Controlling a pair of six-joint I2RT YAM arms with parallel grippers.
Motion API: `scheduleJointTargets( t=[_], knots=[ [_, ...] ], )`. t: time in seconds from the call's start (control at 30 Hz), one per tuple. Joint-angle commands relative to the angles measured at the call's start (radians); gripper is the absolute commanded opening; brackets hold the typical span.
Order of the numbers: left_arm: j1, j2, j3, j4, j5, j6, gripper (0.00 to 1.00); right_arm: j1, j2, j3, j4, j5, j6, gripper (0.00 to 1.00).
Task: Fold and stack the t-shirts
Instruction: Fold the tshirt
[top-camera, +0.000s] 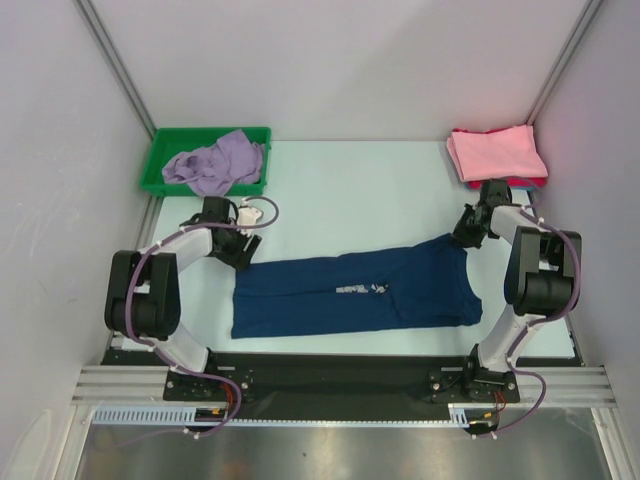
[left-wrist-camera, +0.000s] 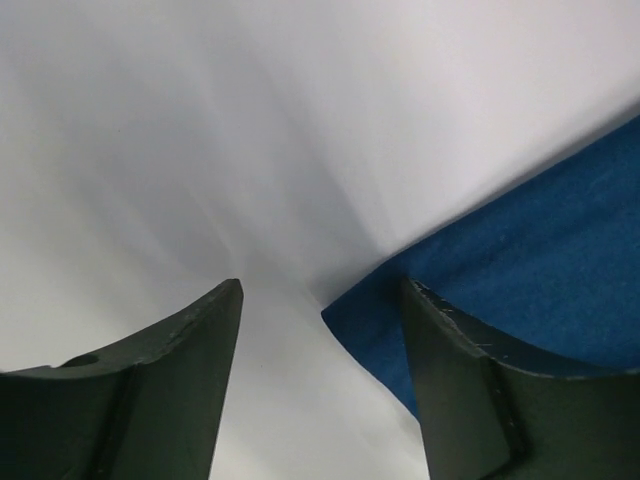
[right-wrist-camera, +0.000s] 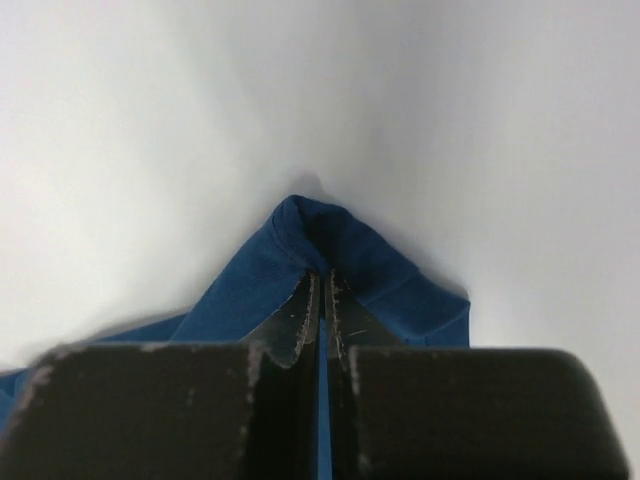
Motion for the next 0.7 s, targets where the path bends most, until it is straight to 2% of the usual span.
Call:
scheduleJointTargets(
  t=[0.0,0.03,0.23,0.33,0.37,0.43,0.47,0.57,0.67],
  knots=[
    [0.004,0.016,-0.005,0.052,-0.028,-0.005,0.68,-0.014,0.02,0.072,0.057,0.029,0.005,0.0],
    [0.003,0.018,-0.004,0.058,-0.034,-0.005,0.64,-0.015,0.025,0.093,0.054,0.026,0.007,0.0],
    [0.006,0.001,0.001,0.046,-0.04,0.001,0.61,-0.014,0.074,0.126,0.027,-0.005,0.013,0.01],
    [0.021,-0.051,0.011,0.026,-0.022,0.009,0.63,-0.014,0.051,0.12,-0.004,0.004,0.019,0.21],
    [0.026,-0.065,0.021,0.012,-0.014,0.013,0.63,-0.014,0.043,0.12,-0.018,0.01,0.022,0.33],
    [0.038,-0.111,0.027,-0.009,0.008,0.027,0.65,-0.014,0.005,0.113,-0.051,0.039,0.027,0.38],
    [0.04,-0.128,0.028,-0.014,0.015,0.035,0.66,-0.014,-0.011,0.109,-0.065,0.055,0.03,0.44],
    [0.04,-0.168,0.024,-0.031,0.039,0.044,0.69,-0.014,-0.081,0.094,-0.14,0.136,0.048,0.49],
    [0.04,-0.179,0.01,-0.037,0.07,0.041,0.71,-0.014,-0.179,0.037,-0.211,0.219,0.097,0.5]
  ],
)
